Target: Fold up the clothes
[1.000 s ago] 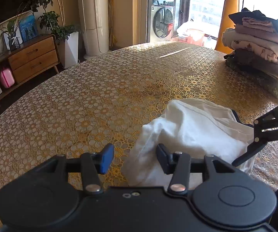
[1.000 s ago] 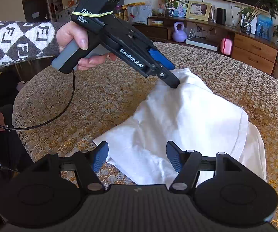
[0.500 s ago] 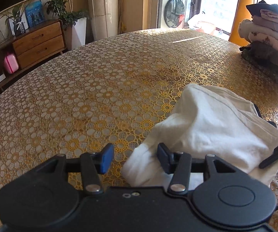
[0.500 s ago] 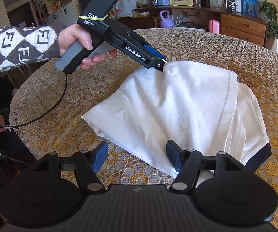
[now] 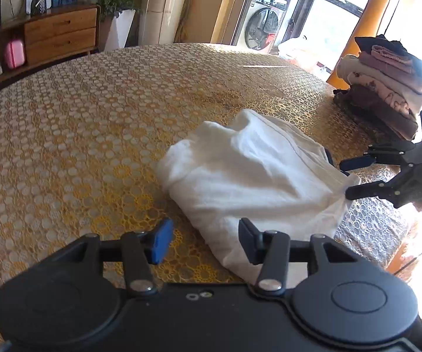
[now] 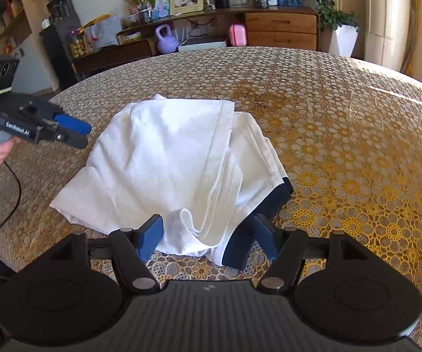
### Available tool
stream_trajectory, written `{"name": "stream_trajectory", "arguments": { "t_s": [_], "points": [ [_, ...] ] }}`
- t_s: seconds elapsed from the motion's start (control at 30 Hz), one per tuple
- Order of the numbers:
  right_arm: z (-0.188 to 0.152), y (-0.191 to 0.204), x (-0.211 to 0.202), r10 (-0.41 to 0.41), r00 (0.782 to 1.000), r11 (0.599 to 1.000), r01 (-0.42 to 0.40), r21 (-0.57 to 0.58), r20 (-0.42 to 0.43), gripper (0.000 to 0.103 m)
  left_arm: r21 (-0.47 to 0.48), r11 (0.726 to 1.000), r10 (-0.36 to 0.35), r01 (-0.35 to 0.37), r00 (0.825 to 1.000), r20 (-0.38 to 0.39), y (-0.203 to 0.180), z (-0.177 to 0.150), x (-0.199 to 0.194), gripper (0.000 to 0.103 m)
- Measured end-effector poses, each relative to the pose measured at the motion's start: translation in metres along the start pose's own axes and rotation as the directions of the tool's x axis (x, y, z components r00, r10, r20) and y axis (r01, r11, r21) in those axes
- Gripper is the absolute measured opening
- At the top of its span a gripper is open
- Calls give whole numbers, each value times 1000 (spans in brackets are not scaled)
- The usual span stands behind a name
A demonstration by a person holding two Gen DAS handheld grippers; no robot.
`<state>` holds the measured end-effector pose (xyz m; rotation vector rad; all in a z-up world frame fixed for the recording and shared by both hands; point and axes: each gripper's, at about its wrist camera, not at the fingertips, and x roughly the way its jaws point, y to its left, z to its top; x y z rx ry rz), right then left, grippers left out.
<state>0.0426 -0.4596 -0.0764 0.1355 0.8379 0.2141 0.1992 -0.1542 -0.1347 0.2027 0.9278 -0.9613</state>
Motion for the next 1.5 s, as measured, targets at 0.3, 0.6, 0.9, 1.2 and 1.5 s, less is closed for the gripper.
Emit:
{"name": "stream_trajectory", "arguments": {
  "t_s": [0.3,0.6,0.9,1.2,1.5],
  "points": [
    [-1,-25,11,24,1000,983,-26,181,11,70,-127,991,-43,41,999,-9,-4,0,26,103],
    [3,-38,20,116,990,929,-138,343,85,75,-270,959,-87,86,996,9,4,8,43,103],
    [9,7,29,-61,998,982,56,182,24,67,-343,937,-50,62,998,44,-2,6,43,103],
    [5,41,31,-150,986,987,145,69,68,20,-261,964,62,-43,996,64,-33,7,34,103],
    [8,48,-9,-164,974,986,164,12,156,19,-205,976,103,-71,983,151,-80,23,-4,103]
  ]
}}
